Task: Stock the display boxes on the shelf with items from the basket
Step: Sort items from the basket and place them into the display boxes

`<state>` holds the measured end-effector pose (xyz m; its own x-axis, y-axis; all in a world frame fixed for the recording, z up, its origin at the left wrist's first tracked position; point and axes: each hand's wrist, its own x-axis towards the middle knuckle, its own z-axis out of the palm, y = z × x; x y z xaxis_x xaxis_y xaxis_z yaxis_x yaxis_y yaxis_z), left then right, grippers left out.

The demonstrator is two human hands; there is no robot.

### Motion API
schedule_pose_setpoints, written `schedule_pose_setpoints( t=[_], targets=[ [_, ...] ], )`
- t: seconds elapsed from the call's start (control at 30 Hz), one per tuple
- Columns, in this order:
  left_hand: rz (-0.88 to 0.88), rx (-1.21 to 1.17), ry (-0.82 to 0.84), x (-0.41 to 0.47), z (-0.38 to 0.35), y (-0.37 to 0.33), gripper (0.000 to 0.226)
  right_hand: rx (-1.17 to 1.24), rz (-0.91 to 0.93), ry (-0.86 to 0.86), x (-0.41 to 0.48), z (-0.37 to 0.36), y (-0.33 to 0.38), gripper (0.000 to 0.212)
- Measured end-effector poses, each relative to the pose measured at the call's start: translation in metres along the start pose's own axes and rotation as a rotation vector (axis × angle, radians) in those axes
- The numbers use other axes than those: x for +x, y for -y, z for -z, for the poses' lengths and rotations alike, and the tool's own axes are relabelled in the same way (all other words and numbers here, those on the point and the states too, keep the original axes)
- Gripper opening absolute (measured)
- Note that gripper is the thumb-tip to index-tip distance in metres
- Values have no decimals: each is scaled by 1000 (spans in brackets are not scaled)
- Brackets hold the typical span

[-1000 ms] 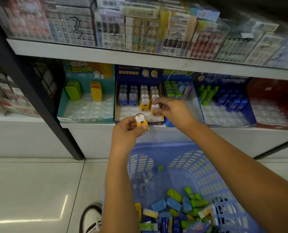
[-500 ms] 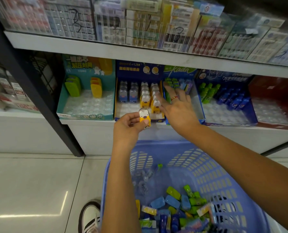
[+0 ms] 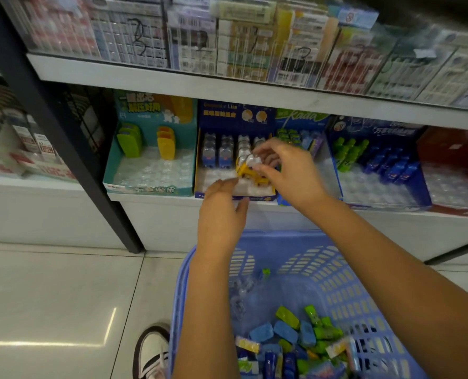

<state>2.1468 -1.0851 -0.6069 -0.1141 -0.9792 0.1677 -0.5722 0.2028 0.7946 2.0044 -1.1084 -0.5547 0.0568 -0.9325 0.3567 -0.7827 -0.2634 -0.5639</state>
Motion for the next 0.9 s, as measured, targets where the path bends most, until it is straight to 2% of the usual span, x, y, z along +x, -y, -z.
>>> schedule_pose_setpoints(
  t=[0.1,0.47,0.57,0.63,0.67,0.73,0.77,0.8,0.9],
  targets=[
    [1,156,134,-1,-7,4,46,-87,22,93,9,-9,-4,19],
    [-7,91,144,5,-2,9,41,-384,197,109,19,-15,-11,21],
    [-38,-35,9,-1,3,2,30,-513,258,161,12,-12,-8,27],
    [-82,-136,-58,-8,5,-6,20,-449,206,149,-8,-6,-9,34],
    [-80,-156,-29,-10,4,-8,18,-365,165,144,-24,-3,-10,35],
    [-29,-106,132,-13,-4,-6,20,-206,53,186,-61,0,-20,26],
    [14,-33,256,-15,-11,-4,21,-176,-25,265,-80,0,-29,21],
    [63,44,397,-19,-21,-2,20,-180,-116,398,-99,-2,-39,20],
    [192,217,826,-45,-61,15,13,-251,-390,941,-153,-19,-72,30]
  ],
)
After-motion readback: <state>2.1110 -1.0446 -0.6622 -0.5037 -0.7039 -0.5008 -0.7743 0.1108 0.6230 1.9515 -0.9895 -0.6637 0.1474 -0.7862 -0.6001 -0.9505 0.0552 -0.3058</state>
